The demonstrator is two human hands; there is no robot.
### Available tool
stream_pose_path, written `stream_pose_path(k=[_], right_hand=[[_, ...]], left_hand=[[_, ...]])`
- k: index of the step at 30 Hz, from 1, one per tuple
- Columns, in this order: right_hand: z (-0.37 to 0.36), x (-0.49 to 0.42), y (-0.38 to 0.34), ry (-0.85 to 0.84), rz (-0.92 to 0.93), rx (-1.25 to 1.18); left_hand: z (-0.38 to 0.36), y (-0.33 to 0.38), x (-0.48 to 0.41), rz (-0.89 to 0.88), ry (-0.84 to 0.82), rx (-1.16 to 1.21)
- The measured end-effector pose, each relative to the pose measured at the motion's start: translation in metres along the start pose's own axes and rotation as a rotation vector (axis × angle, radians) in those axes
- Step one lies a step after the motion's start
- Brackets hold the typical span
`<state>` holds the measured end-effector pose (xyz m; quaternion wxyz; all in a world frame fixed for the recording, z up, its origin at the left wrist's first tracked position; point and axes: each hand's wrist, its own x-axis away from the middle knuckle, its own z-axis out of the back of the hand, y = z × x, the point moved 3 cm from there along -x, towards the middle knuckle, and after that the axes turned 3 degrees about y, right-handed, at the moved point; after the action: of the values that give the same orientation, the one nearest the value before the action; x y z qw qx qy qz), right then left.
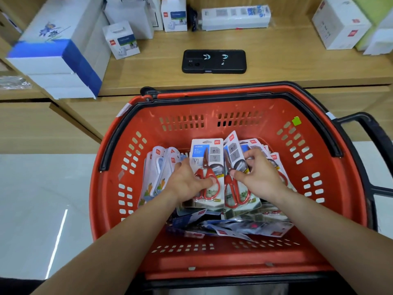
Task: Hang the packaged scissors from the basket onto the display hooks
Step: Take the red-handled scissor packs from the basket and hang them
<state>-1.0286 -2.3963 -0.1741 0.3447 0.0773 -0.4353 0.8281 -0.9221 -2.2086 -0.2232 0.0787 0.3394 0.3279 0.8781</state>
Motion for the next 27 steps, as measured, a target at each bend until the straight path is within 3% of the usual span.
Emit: stream_pose_path(k=[5, 17, 27], right_hand=[[-0.001, 0.001, 0.002, 0.007, -0.001, -0.012], [0.008, 0.007, 0.009, -0.015, 0.007, -0.164], [0.028, 0.02, 0.012, -0.116, 0.041, -0.303]], left_hand=[[0.002, 0.004, 0.004, 0.034, -0.082, 0.052], [-0.005, 0.009, 0.007, -0.116, -0.132, 0.107], [-0.012, 0.015, 0.023, -0.131, -0.155, 0.34]])
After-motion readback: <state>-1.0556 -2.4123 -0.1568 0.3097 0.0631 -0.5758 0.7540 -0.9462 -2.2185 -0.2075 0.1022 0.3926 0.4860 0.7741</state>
